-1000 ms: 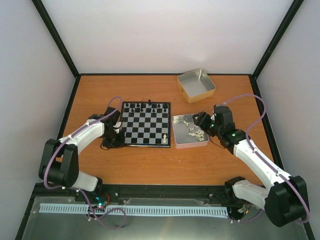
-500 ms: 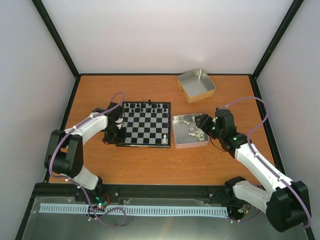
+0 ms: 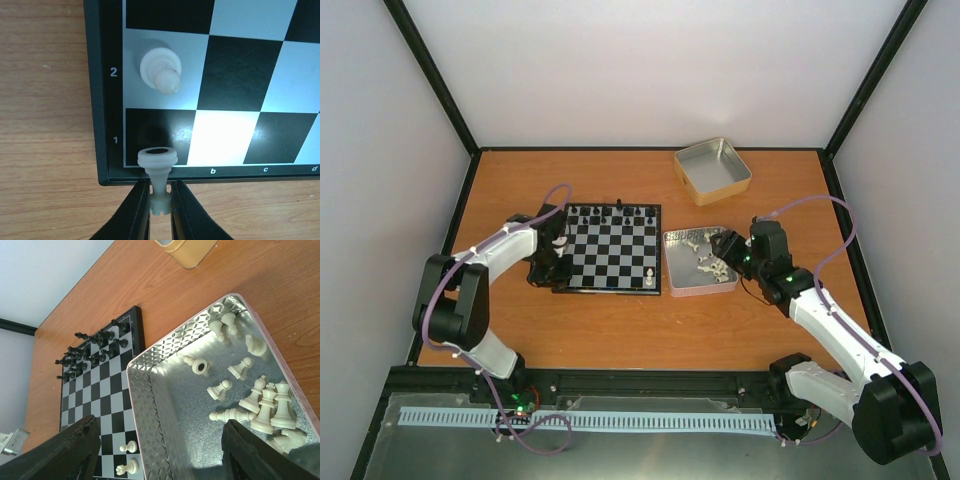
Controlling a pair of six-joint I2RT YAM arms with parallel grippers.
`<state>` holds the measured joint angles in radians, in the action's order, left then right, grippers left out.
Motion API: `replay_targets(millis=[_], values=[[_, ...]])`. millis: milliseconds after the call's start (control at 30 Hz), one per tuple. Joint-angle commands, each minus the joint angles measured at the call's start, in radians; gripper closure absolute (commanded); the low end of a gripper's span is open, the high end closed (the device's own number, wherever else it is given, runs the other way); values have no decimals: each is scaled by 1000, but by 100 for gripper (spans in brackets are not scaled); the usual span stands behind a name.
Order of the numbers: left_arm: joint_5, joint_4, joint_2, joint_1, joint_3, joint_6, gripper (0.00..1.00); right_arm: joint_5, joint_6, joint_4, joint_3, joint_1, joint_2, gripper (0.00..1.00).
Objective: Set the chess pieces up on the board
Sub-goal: Place the chess piece on the chessboard.
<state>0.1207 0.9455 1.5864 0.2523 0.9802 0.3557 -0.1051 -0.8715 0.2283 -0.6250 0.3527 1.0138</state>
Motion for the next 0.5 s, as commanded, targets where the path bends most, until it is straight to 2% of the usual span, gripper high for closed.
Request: replay_targets(millis=[0,467], values=[[-12,31,17,-10,45,-12,88,30,18,-16,14,-9,-19,33],[-4,93,34,-10,91,-35,85,32,15,-12,19,-9,-29,33]])
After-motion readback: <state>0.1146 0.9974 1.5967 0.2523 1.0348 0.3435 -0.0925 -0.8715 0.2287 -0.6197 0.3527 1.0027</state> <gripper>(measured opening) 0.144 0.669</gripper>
